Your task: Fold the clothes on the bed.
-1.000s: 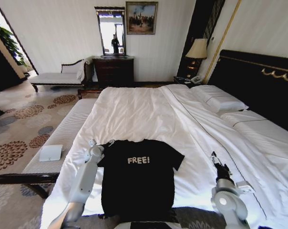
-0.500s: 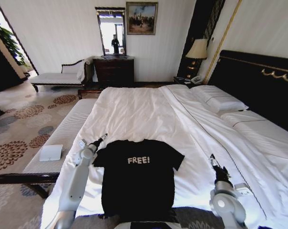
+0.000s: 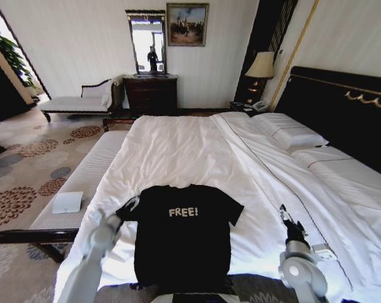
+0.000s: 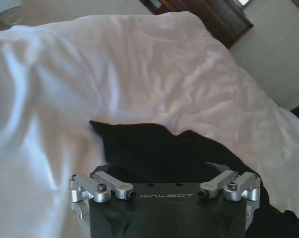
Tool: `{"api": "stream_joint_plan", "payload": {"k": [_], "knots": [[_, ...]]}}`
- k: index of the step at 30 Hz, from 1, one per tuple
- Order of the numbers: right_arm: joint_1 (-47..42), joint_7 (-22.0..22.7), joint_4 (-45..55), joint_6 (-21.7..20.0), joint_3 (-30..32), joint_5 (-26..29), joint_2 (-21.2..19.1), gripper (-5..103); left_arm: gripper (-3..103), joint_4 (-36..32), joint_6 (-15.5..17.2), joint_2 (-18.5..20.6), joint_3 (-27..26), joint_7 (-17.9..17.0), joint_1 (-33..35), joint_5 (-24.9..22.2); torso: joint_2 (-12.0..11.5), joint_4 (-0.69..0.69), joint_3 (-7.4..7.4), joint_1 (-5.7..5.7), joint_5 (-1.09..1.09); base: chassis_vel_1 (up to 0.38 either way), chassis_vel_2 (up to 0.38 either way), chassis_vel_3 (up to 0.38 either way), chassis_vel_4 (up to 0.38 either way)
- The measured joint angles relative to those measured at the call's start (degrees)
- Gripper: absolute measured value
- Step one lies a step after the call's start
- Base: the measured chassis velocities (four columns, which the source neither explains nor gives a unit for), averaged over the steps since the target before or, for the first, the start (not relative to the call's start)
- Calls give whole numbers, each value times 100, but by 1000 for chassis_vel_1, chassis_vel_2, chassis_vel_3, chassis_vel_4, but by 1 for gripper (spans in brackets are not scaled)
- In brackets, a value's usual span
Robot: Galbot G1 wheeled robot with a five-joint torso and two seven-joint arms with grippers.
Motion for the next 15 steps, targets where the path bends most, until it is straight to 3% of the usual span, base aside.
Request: {"api": "stream_joint_plan", "payload": {"k": [11,15], "knots": [[-24,0,51,0,-13,17,-37,100,100,403,-219,-471,82,-308,-81,-596,-1,-2,1,1,0,0,0,0,0],[-36,0,57,2,4,29,-51,100,85,449,-264,-512,75,-331,-114,-639,-2,-2,1,1,0,0,0,0,0]]}}
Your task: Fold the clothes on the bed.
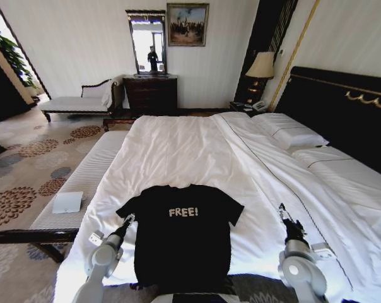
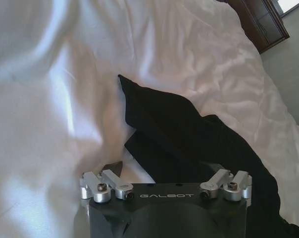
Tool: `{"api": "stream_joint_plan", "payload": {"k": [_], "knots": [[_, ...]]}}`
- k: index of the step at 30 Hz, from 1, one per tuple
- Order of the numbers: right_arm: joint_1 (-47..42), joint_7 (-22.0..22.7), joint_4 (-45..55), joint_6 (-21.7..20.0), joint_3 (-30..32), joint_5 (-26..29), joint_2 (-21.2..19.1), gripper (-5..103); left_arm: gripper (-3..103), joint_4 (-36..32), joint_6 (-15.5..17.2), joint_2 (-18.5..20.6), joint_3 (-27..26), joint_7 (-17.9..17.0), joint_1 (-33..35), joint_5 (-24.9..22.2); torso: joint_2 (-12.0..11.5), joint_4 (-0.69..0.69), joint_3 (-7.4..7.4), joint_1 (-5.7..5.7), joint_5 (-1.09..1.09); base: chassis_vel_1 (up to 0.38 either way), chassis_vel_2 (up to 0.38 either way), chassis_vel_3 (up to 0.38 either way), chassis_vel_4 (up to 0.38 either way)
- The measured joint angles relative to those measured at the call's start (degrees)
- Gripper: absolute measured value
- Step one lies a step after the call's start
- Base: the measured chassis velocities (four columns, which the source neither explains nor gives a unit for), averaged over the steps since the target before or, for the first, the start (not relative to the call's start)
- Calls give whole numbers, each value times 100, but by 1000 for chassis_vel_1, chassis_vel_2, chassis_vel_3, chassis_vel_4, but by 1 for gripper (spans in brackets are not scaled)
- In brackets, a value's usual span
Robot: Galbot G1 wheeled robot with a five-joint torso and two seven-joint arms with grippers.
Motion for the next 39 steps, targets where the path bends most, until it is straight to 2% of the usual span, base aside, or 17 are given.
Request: {"api": "stream_joint_plan", "payload": {"k": [2,4,7,9,10,11,13,17,19,22,31,39], "knots": [[-10,0,5,3,2,4,-1,100,74,-4,-22,-10,-23,-2,1,-16,0,0,0,0,0,0,0,0,0],[-13,0,5,5,1,4,0,100,74,-18,-30,-13,-31,-2,9,-17,0,0,0,1,0,0,0,0,0],[-24,0,5,11,-6,4,5,100,57,-69,-50,-31,-46,-2,47,-17,0,0,0,1,0,0,0,0,0],[-28,0,5,13,-7,4,6,100,57,-83,-52,-41,-50,-2,59,-17,0,0,0,1,0,0,0,0,0],[-36,0,5,14,-8,4,6,100,46,-95,-54,-57,-58,-5,67,-16,0,0,0,1,0,0,0,0,0],[-40,0,10,14,-8,4,6,100,41,-96,-55,-68,-61,-10,68,-15,0,0,0,1,0,0,0,0,0],[-43,0,17,15,-9,4,5,100,41,-96,-55,-74,-62,-14,67,-14,0,0,0,1,0,0,0,0,0],[-80,0,64,18,-3,4,3,100,19,-91,-56,-114,-75,-55,35,-39,0,0,0,1,0,0,0,0,0],[-90,0,72,18,0,3,3,100,19,-88,-56,-120,-78,-63,29,-46,0,0,0,1,0,0,0,0,0],[-125,0,105,20,11,2,11,100,4,-92,-56,-131,-82,-85,24,-69,0,0,0,1,0,0,0,0,0],[-143,0,149,23,23,-7,39,100,0,-266,-34,-78,-100,-127,108,-68,0,0,0,1,0,0,0,0,0],[-142,-1,163,23,25,-17,63,100,0,-627,-14,42,-79,-184,372,180,0,0,0,1,-1,0,0,0,0]]}}
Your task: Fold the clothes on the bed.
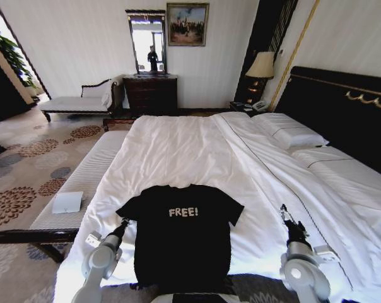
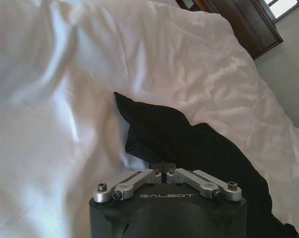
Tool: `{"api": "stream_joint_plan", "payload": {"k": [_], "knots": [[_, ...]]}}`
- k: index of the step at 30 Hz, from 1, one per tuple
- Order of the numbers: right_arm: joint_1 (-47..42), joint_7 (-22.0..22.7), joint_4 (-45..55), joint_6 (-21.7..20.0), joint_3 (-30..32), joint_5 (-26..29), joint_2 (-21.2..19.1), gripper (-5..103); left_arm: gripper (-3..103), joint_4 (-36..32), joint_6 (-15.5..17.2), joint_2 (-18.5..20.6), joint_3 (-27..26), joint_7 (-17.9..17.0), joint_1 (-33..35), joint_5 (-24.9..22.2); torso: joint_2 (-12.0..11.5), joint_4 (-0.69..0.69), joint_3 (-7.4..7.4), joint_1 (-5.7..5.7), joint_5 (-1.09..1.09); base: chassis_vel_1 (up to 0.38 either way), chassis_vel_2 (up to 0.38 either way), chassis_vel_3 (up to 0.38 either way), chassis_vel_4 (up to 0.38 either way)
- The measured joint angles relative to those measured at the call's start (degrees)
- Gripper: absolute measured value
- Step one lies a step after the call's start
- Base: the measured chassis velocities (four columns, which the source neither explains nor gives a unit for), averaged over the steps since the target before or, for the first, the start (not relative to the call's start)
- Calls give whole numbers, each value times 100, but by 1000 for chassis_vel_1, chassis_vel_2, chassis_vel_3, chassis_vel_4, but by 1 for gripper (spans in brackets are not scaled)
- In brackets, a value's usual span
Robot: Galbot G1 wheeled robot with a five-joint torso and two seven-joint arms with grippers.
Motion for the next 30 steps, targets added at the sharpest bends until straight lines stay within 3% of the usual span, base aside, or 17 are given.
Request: {"api": "stream_joint_plan", "payload": {"k": [14,16,17,18,22,23,30], "knots": [[120,-12,-121,1,-132,2,-77,100,-1,-263,120,-252,127,-173,226,24,0,0,0,0,1,0,0,0,0],[160,-12,-136,1,-183,33,-130,100,9,-342,157,-320,108,-199,298,85,0,0,0,0,1,0,0,0,0],[182,-12,-142,1,-210,54,-157,100,9,-372,157,-353,87,-204,338,155,0,-1,0,0,0,0,0,0,0],[233,-11,-163,1,-274,116,-227,100,20,-441,139,-413,34,-198,438,344,0,0,0,0,0,0,0,0,0],[306,-11,-209,2,-352,217,-319,100,25,-593,119,-490,-40,-144,604,497,0,0,0,0,0,0,0,0,0],[381,-5,-282,3,-424,371,-449,100,36,-867,105,-603,-148,-19,858,597,0,1,0,0,1,0,0,0,0],[323,212,-334,-89,-439,940,-954,100,58,-1930,59,-871,-579,604,1538,756,0,0,0,0,3,0,0,0,0]]}}
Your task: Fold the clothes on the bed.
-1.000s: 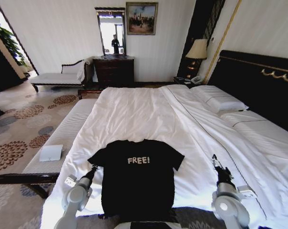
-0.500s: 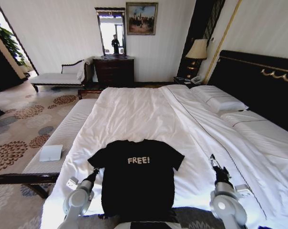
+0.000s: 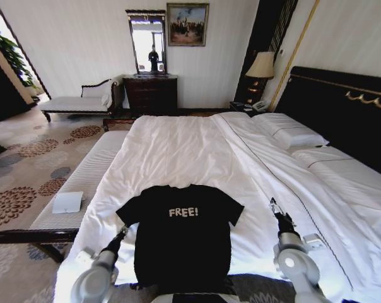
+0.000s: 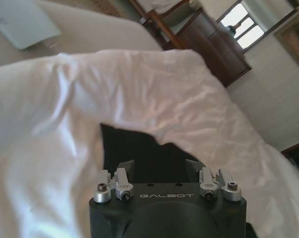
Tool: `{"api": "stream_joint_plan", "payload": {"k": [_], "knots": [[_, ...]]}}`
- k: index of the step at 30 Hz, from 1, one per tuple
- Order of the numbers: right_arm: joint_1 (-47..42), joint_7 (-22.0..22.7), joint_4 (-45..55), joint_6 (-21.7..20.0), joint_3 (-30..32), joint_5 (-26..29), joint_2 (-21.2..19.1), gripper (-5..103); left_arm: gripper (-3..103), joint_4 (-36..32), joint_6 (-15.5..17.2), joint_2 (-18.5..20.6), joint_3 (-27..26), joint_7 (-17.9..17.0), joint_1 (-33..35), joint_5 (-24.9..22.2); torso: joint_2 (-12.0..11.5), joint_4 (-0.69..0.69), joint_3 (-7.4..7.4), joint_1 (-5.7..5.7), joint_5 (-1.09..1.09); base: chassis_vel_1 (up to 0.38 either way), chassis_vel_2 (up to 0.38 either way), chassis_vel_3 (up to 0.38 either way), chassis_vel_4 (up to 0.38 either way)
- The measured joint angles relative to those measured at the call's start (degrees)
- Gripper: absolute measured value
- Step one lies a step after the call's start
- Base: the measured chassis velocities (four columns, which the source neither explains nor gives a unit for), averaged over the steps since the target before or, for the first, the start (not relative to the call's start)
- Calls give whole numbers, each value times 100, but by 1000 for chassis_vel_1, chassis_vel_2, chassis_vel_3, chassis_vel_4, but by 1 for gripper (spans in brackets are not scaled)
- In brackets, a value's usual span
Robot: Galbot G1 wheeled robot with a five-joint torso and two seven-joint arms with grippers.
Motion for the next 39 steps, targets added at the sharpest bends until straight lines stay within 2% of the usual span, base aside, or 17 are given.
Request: {"api": "stream_joint_plan", "payload": {"k": [1,3,5,7,9,11,14,16,18,19,22,23,26,29,33,36,39], "knots": [[-55,86,7,-22,-2,148,-209,100,69,-218,-28,-35,-89,135,20,98,0,-3,0,0,-2,0,0,0,0],[-65,110,7,-23,-13,201,-299,100,69,-287,-47,-52,-126,186,20,137,0,-2,0,0,-4,0,0,0,0],[-66,142,20,-22,-37,284,-417,100,80,-460,-74,-105,-201,280,14,188,0,0,0,1,-3,0,0,0,0],[-94,140,134,-20,-43,310,-400,100,91,-565,-75,-125,-210,304,69,221,0,0,1,1,-3,0,0,0,0],[-118,118,196,-19,-54,311,-370,100,91,-597,-75,-121,-208,324,110,265,0,0,1,1,-3,0,0,0,0],[-159,46,288,-17,-70,308,-297,100,98,-607,-83,-79,-207,331,135,359,0,0,1,0,-3,0,0,0,0],[-262,-205,437,3,-79,312,-189,100,100,-551,-115,75,-212,168,73,413,0,0,0,0,-4,0,0,0,0],[-430,-698,560,42,-95,365,-172,100,100,-541,-144,286,-199,-126,10,297,0,0,0,0,-5,0,0,0,0],[-579,-1130,623,42,-110,372,-167,100,100,-624,-151,524,-183,-225,37,179,0,-1,1,1,-6,0,0,0,0],[-579,-1130,623,42,-110,372,-167,100,100,-624,-151,524,-183,-225,37,179,0,-1,1,1,-6,0,0,0,0],[-596,-1720,557,-29,-158,358,5,100,100,-754,-236,1179,-237,-68,33,112,0,1,0,0,-3,0,0,0,0],[-596,-1720,557,-29,-158,358,5,100,100,-754,-236,1179,-237,-68,33,112,0,1,0,0,-3,0,0,0,0],[-345,-1936,319,-138,-233,425,243,100,100,-787,-271,1507,-303,-17,-194,-104,0,-5,0,0,-6,0,0,0,0],[-74,-1939,79,-184,-342,527,245,100,100,-838,-299,1487,-303,-3,-217,-175,0,-2,0,0,-5,0,0,0,0],[552,-1929,-633,-252,-650,670,64,100,100,-922,-418,1202,-213,107,-299,-172,0,1,1,1,-2,0,0,0,0],[1067,-1973,-1249,-271,-881,700,-226,100,100,-1035,-504,1039,-191,380,-253,-77,-1,1,1,1,-3,0,0,0,0],[1322,-2104,-1648,-275,-1012,689,-416,100,100,-1077,-512,985,-215,466,-214,50,0,1,1,1,-3,0,0,0,0]]}}
